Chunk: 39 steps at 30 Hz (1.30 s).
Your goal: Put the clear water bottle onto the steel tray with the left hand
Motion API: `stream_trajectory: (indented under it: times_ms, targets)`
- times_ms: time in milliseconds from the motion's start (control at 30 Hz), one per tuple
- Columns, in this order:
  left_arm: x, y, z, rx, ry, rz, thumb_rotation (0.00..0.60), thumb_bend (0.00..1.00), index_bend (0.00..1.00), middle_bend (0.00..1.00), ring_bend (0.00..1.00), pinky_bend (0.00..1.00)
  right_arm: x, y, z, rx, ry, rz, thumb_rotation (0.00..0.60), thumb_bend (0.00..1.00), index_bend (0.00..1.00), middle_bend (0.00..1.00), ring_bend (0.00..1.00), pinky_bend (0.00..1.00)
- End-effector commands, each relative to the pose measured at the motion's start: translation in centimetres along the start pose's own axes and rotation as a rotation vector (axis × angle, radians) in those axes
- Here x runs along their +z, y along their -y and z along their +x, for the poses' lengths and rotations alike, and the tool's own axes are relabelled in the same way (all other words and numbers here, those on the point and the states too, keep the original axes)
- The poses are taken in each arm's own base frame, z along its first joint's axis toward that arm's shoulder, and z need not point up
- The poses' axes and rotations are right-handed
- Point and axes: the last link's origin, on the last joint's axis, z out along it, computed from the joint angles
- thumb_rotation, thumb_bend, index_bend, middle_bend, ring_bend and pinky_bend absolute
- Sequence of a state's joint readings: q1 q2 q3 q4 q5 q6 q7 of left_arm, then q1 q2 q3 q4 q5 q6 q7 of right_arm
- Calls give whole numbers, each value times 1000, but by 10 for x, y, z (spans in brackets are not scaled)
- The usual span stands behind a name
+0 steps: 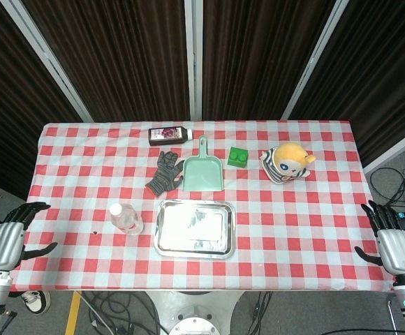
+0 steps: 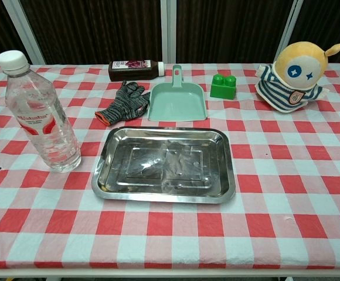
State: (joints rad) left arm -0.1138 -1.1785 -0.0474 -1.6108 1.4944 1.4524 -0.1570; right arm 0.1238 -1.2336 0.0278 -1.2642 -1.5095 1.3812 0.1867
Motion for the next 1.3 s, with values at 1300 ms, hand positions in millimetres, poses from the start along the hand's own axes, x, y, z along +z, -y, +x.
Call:
stream_trajectory:
  times_ms: [1300]
  targets:
    - [62,-84,-96,-702,242,-49,600,0,162,208,154,212,2,-5,-2,-8,5,-19,600,121,0,0,0,0]
